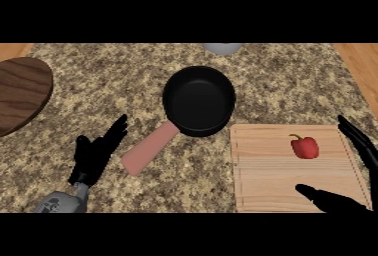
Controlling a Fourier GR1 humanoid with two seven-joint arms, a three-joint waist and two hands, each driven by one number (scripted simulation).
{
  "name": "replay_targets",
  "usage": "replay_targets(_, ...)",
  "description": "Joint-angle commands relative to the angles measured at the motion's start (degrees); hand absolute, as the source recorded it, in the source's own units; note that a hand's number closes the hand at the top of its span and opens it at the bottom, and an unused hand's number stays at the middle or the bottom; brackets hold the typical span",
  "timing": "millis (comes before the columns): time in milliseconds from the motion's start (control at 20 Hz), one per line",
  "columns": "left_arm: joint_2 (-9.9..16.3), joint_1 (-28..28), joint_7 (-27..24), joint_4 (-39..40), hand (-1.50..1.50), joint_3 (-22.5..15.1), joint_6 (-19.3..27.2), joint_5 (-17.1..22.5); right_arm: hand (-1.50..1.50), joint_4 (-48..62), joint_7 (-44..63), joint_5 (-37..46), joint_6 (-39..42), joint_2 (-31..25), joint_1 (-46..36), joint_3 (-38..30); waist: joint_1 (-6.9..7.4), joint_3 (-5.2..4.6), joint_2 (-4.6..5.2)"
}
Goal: Pick the bell pepper from the cutting board and place it in the pot
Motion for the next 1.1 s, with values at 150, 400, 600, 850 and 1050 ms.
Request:
replay_targets(150,0.5,2.3,2.3,-4.7,0.00,-0.4,-0.8,-1.0,-1.50,-9.2,25.9,0.8,8.0,-2.5,-3.1,1.0,1.00,0.05,0.04)
replay_targets(400,-1.0,0.6,0.5,-0.4,0.00,0.9,-2.3,-1.7,-1.50,-3.6,33.5,-0.8,13.6,-2.4,-7.3,1.5,0.85,0.07,0.21)
replay_targets(600,0.1,0.4,-0.5,0.0,0.00,2.6,-4.0,-0.7,-1.50,7.9,29.9,-0.9,19.9,-5.2,-8.4,3.3,1.28,0.12,0.32)
replay_targets(850,-3.4,-0.8,1.1,0.8,0.00,3.2,-2.6,-3.6,-1.50,16.1,23.5,2.3,21.8,-3.2,-9.1,1.5,0.58,0.13,0.18)
replay_targets(1050,-4.3,0.1,-3.3,4.1,0.00,4.7,-4.8,-4.8,-1.50,26.6,16.3,6.3,17.9,0.1,-13.4,-1.1,0.72,0.13,0.23)
